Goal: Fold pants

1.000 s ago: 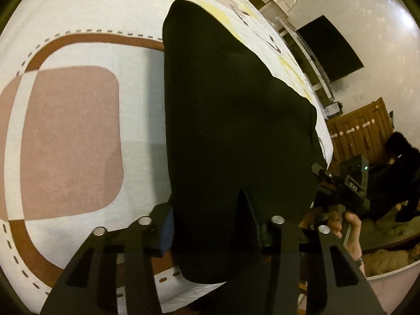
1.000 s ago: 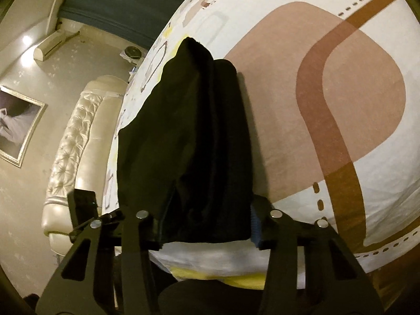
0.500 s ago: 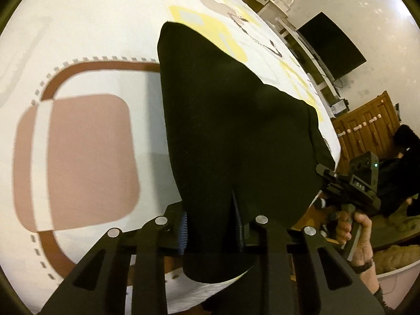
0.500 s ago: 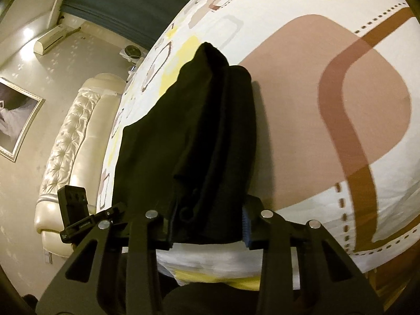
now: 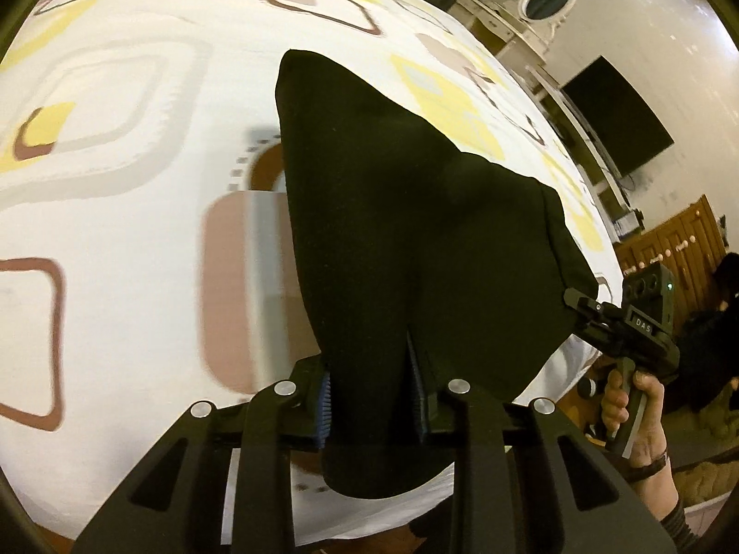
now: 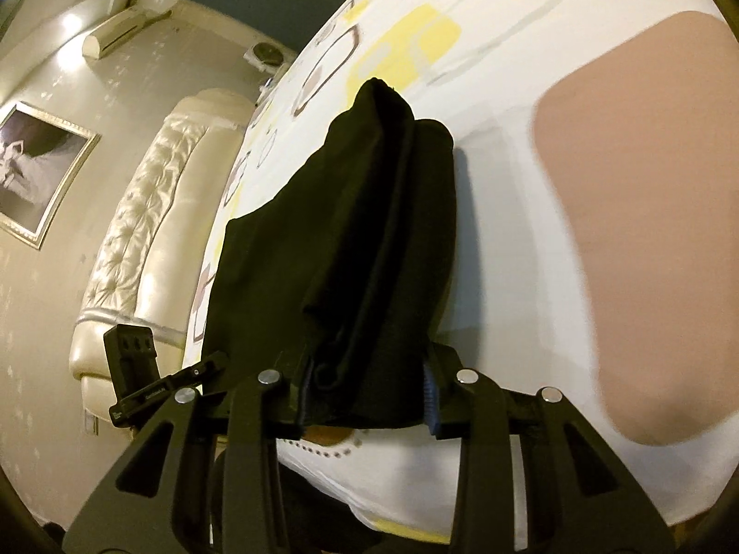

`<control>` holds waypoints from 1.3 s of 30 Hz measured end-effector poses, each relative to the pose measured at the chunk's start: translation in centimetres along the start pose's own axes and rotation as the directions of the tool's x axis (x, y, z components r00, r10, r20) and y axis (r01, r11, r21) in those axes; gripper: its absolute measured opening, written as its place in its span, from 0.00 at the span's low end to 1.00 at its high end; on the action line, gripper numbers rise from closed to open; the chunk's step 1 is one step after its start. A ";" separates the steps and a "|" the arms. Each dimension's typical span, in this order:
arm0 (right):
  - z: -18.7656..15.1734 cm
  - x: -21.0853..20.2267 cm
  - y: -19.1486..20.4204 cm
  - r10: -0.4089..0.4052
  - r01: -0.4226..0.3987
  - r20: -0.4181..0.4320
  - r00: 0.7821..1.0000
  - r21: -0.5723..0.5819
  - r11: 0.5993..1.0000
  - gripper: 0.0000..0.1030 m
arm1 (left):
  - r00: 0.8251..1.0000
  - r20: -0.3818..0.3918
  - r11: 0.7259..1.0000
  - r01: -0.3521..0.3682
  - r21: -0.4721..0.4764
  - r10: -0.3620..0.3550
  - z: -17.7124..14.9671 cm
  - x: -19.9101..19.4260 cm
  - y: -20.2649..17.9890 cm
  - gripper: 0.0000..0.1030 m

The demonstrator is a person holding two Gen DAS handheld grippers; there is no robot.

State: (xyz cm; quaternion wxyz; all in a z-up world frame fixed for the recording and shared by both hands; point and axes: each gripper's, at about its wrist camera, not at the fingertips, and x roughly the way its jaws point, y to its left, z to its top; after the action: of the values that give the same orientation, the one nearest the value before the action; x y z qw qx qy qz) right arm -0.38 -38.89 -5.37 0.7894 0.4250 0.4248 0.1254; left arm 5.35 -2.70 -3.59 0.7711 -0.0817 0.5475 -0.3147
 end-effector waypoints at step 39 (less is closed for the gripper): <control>-0.9 1.4 1.3 0.039 -0.039 -0.020 0.999 -0.008 0.999 0.69 | 0.978 0.209 0.996 -0.009 0.086 -0.009 -2.0 -5.2 1.8 0.72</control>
State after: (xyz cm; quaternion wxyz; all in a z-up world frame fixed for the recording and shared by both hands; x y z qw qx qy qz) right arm -0.05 -36.84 -5.43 0.7844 0.4286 0.4237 0.1467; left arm 3.18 2.17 -1.09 0.8272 -0.0810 0.4493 -0.3275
